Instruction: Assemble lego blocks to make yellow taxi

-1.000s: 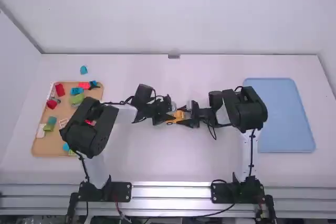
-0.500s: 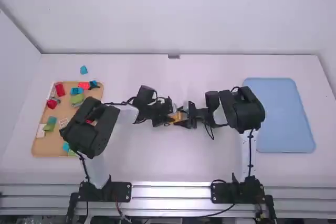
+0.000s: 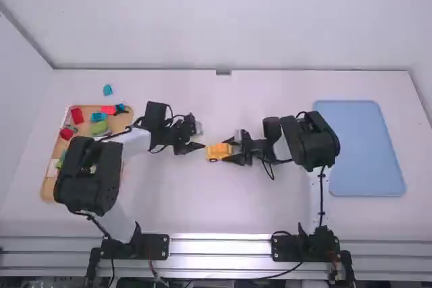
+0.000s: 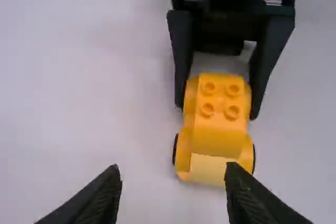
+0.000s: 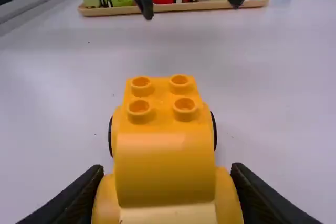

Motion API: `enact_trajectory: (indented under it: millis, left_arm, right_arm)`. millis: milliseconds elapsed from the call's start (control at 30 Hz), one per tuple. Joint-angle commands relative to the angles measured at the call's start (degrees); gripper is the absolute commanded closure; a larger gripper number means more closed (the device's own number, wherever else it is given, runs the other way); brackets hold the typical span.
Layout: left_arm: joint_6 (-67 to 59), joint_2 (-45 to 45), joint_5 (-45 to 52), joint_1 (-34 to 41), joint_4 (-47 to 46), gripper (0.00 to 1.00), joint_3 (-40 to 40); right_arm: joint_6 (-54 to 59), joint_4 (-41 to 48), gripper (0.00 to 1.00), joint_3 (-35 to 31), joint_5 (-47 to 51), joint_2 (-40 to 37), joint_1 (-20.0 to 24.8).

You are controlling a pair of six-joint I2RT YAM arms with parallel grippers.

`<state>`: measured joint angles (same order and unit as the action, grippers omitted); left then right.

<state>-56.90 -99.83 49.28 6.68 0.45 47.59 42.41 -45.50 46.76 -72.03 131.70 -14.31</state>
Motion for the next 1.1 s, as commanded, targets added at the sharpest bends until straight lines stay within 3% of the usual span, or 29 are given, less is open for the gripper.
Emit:
enact_trajectory:
  millis: [0,33,133,233,300,467,700,833,967,1067]
  left_arm:
    - [-2.1,0.63,3.72,0.33,-0.46,0.49,-1.05]
    - [-2.1,0.72,3.82,-0.07,-0.42,0.41,-1.05]
    - [-0.9,2.19,3.85,-2.8,-0.42,0.01,-1.05]
    - [7.98,3.85,3.52,-6.67,2.58,0.01,-1.05]
    - [20.31,4.07,1.01,-9.51,7.56,0.01,-1.05]
    - [43.34,4.07,-17.38,-12.07,11.39,0.01,-1.05]
    - [50.97,4.04,-39.12,-9.33,9.86,0.01,-1.07]
    - [52.83,4.04,-44.89,-8.55,10.86,0.01,-1.05]
    - [53.64,4.04,-44.85,-8.59,12.2,0.01,-1.07]
    - [55.17,4.04,-44.85,-8.61,12.79,0.01,-1.05]
  right_arm:
    - [-0.66,0.76,0.53,-0.68,1.79,1.05,0.0]
    - [-0.63,0.76,0.53,-0.68,1.77,1.05,0.0]
    - [-0.74,0.72,0.53,-0.46,1.77,1.03,0.2]
    - [-3.85,0.68,0.55,0.33,2.03,0.55,0.55]
    - [-6.64,0.72,0.58,0.81,3.8,-0.98,0.57]
    - [-9.64,3.17,0.59,-1.44,15.74,-11.3,3.02]
    - [-9.62,23.67,0.61,-5.03,39.39,-32.28,9.57]
    - [-9.68,34.91,0.64,-6.6,49.81,-45.05,17.14]
    - [-10.75,34.18,0.64,-10.21,51.54,-51.78,26.88]
    - [-15.58,30.18,0.63,-12.87,51.52,-52.7,33.77]
